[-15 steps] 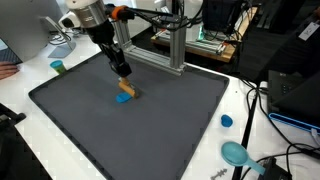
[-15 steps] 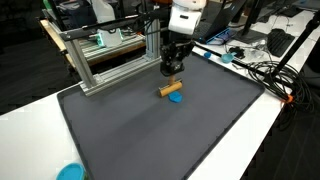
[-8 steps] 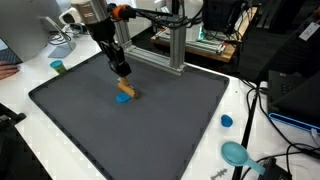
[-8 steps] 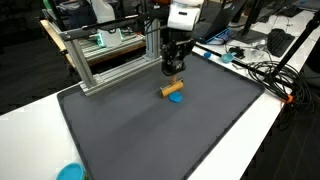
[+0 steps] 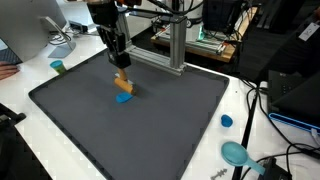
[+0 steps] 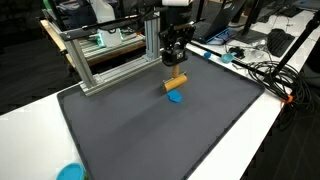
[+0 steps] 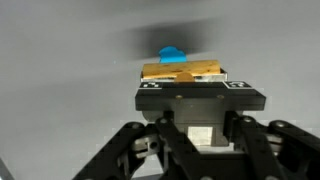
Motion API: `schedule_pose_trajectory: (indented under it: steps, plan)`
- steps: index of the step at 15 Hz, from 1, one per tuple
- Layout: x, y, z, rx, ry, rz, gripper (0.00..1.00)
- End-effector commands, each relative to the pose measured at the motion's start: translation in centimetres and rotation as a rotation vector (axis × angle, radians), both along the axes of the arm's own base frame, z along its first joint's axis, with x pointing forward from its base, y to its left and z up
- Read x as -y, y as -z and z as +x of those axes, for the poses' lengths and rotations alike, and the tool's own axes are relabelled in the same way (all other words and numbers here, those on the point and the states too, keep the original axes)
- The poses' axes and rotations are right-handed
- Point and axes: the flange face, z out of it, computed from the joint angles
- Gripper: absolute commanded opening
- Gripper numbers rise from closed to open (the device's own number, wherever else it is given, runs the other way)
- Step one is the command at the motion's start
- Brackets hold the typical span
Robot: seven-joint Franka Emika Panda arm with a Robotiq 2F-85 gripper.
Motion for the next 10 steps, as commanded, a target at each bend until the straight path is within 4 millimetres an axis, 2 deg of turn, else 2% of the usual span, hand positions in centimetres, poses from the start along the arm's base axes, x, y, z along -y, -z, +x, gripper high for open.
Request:
schedule_pose_trajectory:
  steps: [1,6,10]
  plan:
    - [-0.1,1.5,-0.7,0.025,0.040,-0.004,0.22]
    - [-0.6,4.5,-1.2,0.046,0.052,-0.022,0.22]
    - [-0.2,5.3,-0.7,0.130,0.062,-0.038,0.22]
